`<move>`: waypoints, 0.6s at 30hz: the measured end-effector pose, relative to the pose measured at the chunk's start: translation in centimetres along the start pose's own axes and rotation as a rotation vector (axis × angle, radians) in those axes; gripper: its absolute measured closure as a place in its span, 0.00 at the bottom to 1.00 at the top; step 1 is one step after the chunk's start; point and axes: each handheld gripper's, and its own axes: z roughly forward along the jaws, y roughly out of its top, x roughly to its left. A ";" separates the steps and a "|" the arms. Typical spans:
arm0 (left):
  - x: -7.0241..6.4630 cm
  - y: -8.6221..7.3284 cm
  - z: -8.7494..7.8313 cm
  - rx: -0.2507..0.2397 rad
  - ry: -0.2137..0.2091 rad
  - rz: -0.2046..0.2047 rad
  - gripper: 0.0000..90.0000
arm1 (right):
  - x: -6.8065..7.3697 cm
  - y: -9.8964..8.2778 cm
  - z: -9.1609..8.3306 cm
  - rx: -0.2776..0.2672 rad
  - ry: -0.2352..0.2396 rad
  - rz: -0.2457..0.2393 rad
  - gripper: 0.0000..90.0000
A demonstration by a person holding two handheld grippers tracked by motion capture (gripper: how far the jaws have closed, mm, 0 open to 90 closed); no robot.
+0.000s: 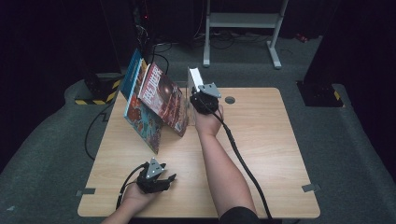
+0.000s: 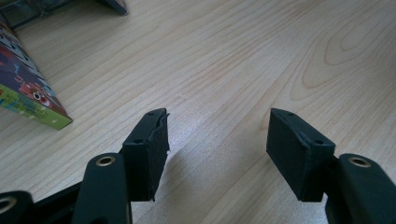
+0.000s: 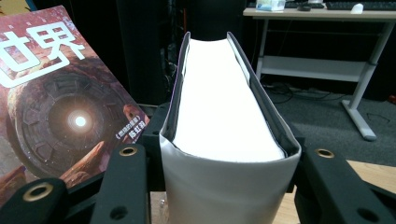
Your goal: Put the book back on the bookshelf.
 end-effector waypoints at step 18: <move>0.0 0.0 0.0 -0.003 -0.002 0.000 0.44 | 0.7 -0.1 0.6 -0.038 -0.049 -0.005 0.60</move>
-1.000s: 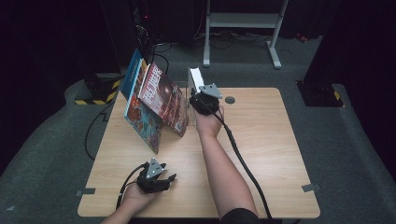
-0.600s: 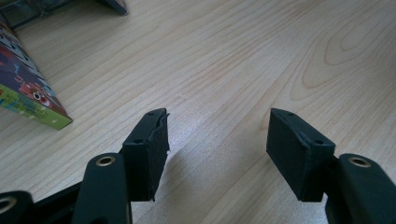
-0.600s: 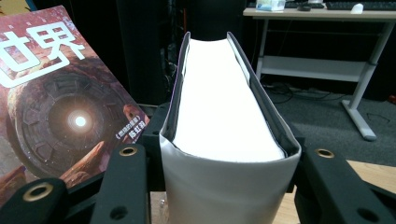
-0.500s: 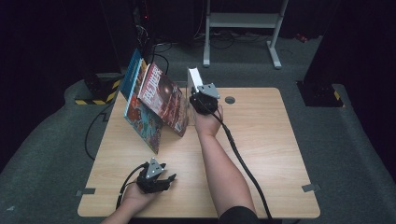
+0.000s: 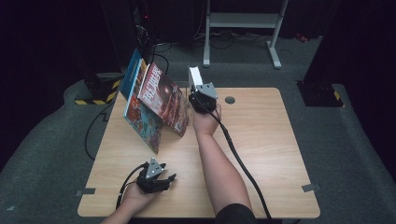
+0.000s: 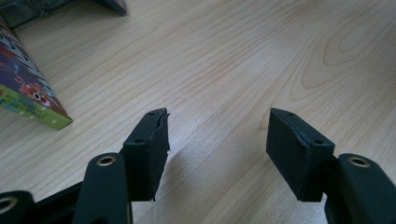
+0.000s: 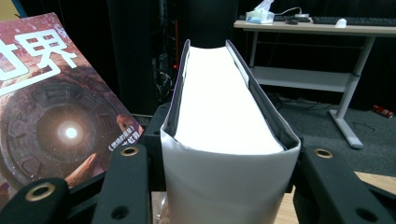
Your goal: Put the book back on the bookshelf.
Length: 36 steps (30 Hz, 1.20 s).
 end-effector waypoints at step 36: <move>0.0 0.0 0.0 0.012 -0.001 0.010 0.43 | -0.8 0.6 -0.6 0.041 0.083 0.027 0.36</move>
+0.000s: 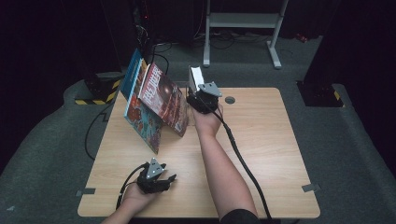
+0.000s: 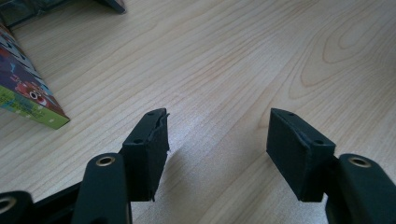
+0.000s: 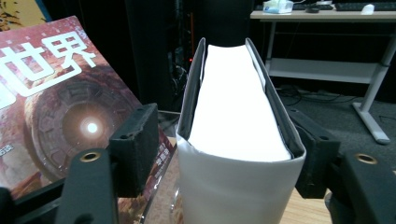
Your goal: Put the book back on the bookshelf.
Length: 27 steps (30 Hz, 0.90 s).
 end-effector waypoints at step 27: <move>0.0 0.0 0.0 0.004 0.003 0.002 0.43 | -0.6 0.2 -1.3 0.018 0.054 -0.025 0.21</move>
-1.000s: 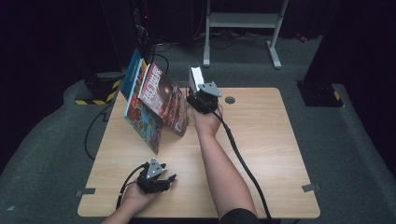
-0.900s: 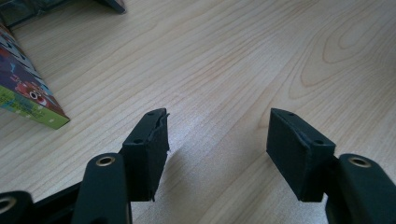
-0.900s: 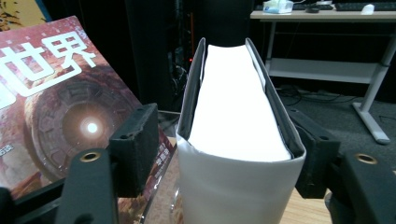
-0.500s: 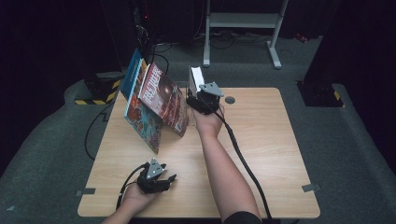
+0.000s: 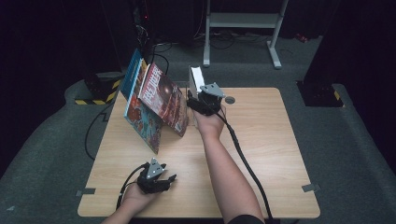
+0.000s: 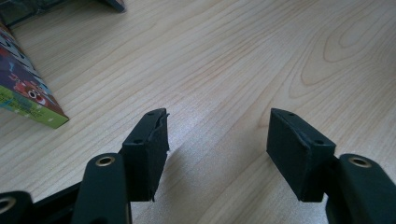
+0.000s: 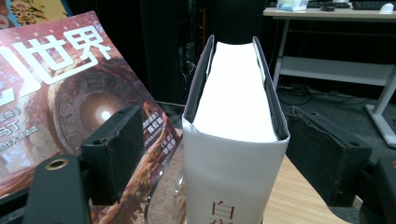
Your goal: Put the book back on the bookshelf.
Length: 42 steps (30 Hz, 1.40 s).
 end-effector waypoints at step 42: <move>0.0 0.1 0.2 0.016 -0.011 0.001 0.42 | -1.8 -3.4 -4.8 0.088 0.074 -0.037 0.11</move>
